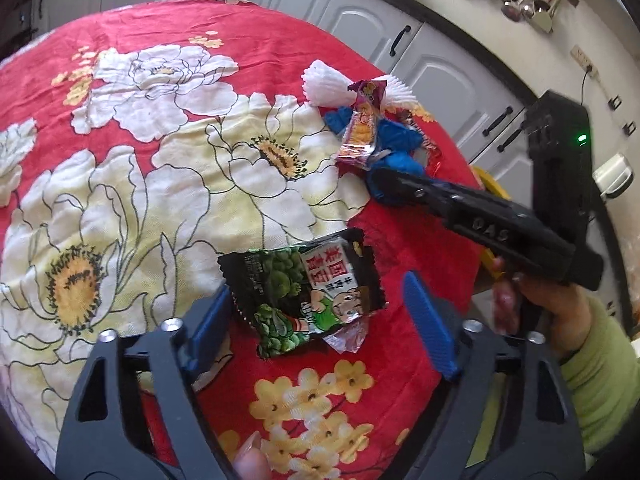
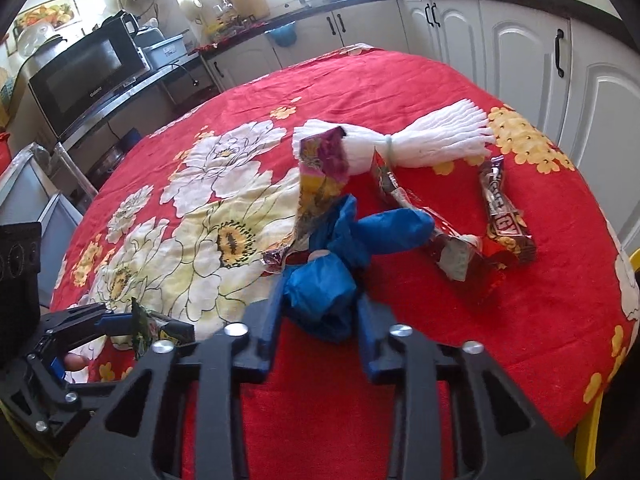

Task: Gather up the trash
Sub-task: 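Grasp the green snack packet with the left tool while the right tool grasps the blue tied bag, then carry the green packet with the left tool while the right tool carries the blue bag over the bin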

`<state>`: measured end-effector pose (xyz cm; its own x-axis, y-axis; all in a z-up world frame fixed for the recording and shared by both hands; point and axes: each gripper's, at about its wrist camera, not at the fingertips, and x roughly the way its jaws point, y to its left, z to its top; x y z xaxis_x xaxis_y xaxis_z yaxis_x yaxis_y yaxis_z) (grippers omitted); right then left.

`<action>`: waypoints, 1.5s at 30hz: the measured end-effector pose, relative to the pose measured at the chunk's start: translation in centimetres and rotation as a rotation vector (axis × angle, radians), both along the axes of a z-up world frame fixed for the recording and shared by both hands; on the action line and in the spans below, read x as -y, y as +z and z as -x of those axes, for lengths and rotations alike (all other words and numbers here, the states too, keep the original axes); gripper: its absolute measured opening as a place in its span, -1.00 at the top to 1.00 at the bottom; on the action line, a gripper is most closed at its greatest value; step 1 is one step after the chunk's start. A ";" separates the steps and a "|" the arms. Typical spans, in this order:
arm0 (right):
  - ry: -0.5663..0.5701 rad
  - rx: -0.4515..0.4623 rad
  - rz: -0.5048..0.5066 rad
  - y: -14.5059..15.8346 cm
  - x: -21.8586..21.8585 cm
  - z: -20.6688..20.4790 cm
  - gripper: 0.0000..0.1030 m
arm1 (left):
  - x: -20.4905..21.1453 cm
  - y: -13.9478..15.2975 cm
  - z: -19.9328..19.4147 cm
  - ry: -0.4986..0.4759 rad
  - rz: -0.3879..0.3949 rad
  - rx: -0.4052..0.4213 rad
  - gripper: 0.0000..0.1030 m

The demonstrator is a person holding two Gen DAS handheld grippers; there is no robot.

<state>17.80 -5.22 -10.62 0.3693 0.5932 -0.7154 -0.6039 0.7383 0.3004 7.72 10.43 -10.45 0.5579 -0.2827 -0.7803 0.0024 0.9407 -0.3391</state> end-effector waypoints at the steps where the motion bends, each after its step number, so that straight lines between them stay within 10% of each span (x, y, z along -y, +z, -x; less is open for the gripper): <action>1: 0.000 0.017 0.001 0.2 0.2 0.3 0.65 | 0.1 0.0 0.0 0.001 -0.018 0.003 -0.17; 16: -0.040 0.135 -0.029 3.2 4.2 2.8 0.72 | 0.6 0.8 0.3 -0.029 -0.053 0.036 0.67; 45: -0.171 0.189 -0.113 6.2 11.9 3.0 0.72 | 7.6 6.6 -3.1 -0.093 -0.055 0.220 0.75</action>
